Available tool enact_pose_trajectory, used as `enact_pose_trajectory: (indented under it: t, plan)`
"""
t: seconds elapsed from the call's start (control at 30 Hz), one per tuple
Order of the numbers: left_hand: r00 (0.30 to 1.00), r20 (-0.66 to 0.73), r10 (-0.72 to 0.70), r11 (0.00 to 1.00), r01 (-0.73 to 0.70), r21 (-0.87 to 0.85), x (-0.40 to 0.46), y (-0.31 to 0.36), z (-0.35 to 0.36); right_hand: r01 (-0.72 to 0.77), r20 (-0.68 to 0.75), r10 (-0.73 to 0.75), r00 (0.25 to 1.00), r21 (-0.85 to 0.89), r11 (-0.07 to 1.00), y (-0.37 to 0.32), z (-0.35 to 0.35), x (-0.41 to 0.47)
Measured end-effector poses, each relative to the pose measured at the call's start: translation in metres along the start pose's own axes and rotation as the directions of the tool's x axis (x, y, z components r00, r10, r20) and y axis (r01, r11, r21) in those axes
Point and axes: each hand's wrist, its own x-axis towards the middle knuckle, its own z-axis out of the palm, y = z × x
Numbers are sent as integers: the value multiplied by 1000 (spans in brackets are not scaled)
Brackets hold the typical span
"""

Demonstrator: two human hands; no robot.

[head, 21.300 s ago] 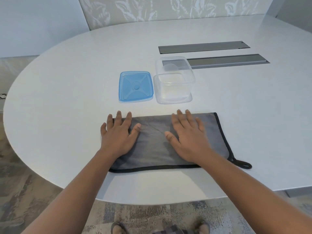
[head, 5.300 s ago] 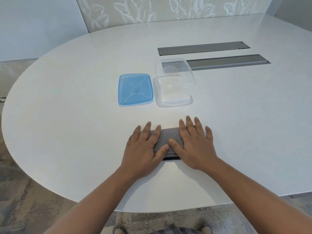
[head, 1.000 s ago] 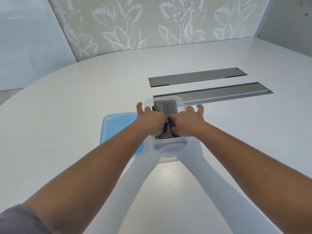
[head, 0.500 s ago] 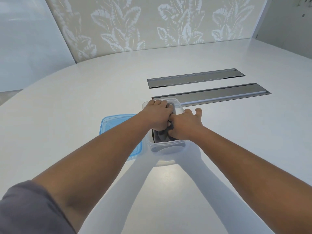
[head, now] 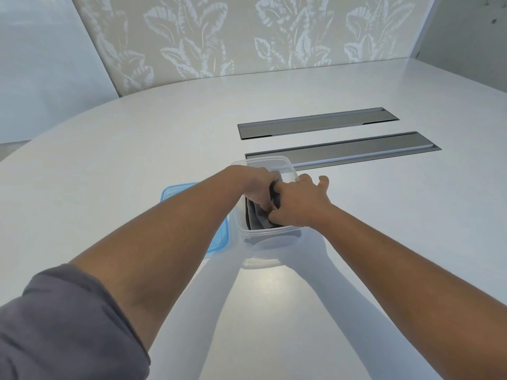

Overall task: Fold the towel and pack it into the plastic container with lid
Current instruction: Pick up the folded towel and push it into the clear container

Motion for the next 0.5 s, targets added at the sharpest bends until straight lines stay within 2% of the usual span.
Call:
enact_pose_trajectory:
  t: [0.23, 0.5]
  plan:
    - [998, 49, -25, 998, 22, 66, 4, -5, 13, -24, 23, 23, 999, 61, 998, 0, -1, -1]
    - [998, -59, -7, 977, 19, 214, -6, 5, 14, -55, 25, 54, 998, 41, 998, -2, -1, 0]
